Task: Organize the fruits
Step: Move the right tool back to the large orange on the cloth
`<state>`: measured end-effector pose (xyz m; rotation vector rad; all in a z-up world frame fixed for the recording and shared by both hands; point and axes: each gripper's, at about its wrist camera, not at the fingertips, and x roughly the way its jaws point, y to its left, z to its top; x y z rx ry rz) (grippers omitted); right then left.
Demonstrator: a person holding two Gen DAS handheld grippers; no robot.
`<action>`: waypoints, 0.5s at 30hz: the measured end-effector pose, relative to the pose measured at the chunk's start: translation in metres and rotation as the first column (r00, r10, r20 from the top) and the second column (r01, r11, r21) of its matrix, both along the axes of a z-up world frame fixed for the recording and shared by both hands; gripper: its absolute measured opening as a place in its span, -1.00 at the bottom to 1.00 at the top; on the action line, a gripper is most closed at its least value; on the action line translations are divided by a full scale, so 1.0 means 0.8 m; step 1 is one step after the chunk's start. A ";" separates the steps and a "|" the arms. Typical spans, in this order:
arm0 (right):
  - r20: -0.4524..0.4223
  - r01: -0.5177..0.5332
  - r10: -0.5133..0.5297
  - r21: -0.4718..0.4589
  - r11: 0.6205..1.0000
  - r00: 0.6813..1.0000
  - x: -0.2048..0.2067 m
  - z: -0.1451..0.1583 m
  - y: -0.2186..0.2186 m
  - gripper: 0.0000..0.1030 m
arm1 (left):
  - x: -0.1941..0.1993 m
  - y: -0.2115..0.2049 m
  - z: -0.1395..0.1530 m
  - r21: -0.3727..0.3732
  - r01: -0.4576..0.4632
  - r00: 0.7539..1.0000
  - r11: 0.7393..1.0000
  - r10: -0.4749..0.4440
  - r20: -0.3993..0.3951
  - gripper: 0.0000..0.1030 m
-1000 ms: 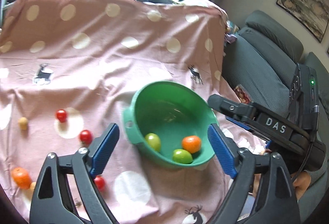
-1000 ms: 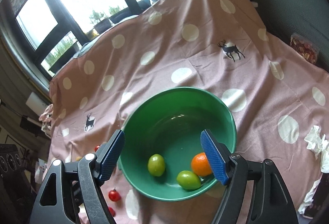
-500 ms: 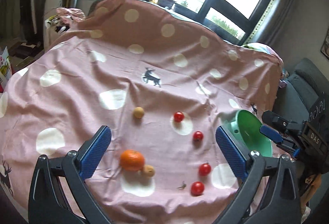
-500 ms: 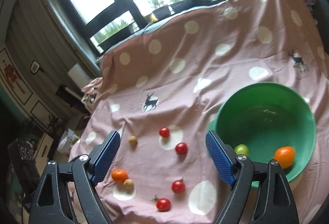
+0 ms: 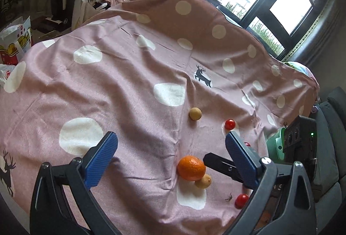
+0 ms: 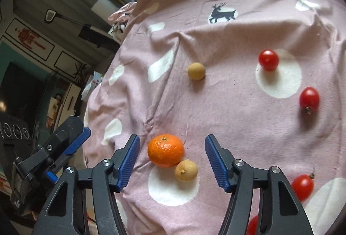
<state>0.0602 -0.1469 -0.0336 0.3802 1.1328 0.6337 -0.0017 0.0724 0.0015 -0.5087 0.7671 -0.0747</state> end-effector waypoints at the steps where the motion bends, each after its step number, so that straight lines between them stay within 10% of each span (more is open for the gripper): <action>1: -0.008 -0.005 0.005 0.002 1.000 1.000 0.001 -0.004 0.004 0.25 | 0.001 0.003 -0.001 -0.011 0.000 1.000 1.000 0.000 -0.001 0.93; 15: 0.002 -0.028 0.028 -0.032 0.999 1.000 -0.004 -0.018 0.025 -0.12 | 0.003 0.000 -0.002 -0.030 0.027 1.000 0.999 -0.027 -0.003 0.93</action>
